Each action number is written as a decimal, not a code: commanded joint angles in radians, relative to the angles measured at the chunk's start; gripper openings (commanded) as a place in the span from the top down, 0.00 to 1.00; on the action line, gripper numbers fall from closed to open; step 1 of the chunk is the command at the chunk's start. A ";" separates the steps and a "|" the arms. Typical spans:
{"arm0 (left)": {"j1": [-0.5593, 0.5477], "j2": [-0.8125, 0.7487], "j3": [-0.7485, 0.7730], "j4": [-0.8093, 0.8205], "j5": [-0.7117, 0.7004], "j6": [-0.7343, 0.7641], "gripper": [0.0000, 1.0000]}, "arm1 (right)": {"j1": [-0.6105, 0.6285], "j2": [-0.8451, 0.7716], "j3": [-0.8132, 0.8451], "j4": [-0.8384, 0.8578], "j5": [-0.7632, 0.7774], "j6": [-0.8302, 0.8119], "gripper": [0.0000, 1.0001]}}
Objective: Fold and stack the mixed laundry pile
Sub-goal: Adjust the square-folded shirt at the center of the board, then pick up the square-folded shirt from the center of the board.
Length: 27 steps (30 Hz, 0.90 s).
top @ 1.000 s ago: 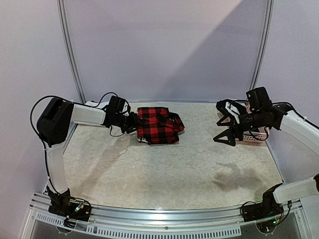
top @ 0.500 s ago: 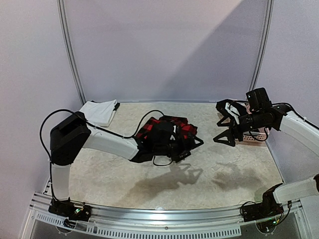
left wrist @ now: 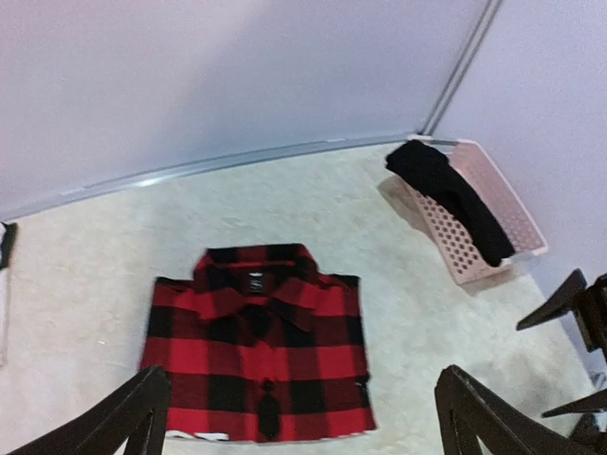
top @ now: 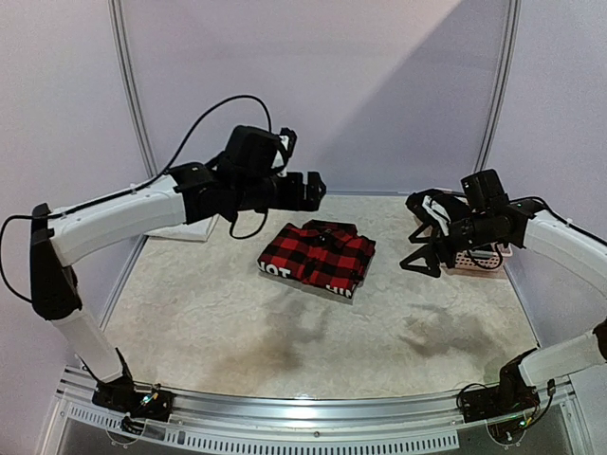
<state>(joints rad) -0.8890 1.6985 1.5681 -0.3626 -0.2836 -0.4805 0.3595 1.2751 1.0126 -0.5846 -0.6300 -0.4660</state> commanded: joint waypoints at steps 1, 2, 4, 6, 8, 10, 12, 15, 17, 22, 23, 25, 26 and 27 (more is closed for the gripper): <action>0.196 0.099 0.020 -0.185 -0.068 0.196 0.00 | -0.002 0.075 0.021 0.017 -0.035 0.051 0.08; 0.244 0.124 0.020 -0.169 0.036 0.204 0.02 | -0.002 0.083 0.016 0.026 -0.036 0.055 0.08; 0.319 0.199 0.044 -0.165 0.204 0.183 0.03 | -0.002 0.089 0.010 0.031 -0.036 0.061 0.08; 0.369 0.311 0.151 -0.253 0.297 0.167 0.03 | -0.002 0.088 0.003 0.035 -0.029 0.057 0.08; 0.395 0.415 0.232 -0.333 0.388 0.182 0.02 | -0.002 0.080 -0.008 0.037 -0.031 0.049 0.08; 0.413 0.494 0.286 -0.380 0.462 0.185 0.01 | -0.002 0.071 -0.018 0.039 -0.028 0.039 0.08; 0.438 0.544 0.291 -0.348 0.564 0.151 0.01 | -0.002 0.066 -0.024 0.037 -0.025 0.031 0.08; 0.466 0.583 0.254 -0.260 0.691 0.070 0.01 | -0.002 0.068 -0.031 0.032 -0.026 0.020 0.08; 0.474 0.598 0.224 -0.201 0.764 0.025 0.02 | -0.002 0.069 -0.033 0.032 -0.029 0.016 0.08; 0.470 0.641 0.196 -0.158 0.902 -0.053 0.06 | -0.002 0.074 -0.034 0.029 -0.034 0.011 0.08; 0.468 0.651 0.196 -0.169 0.915 -0.057 0.06 | -0.002 0.076 -0.033 0.029 -0.035 0.009 0.08; 0.466 0.662 0.186 -0.171 0.942 -0.075 0.07 | -0.002 0.078 -0.032 0.028 -0.037 0.009 0.08; 0.464 0.669 0.183 -0.163 0.961 -0.085 0.08 | -0.002 0.079 -0.033 0.028 -0.037 0.008 0.08; 0.464 0.678 0.180 -0.154 0.977 -0.104 0.08 | -0.002 0.079 -0.033 0.027 -0.038 0.007 0.08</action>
<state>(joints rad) -0.4271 2.3226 1.7767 -0.5396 0.5724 -0.5140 0.3595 1.3624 0.9890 -0.5564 -0.6498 -0.4488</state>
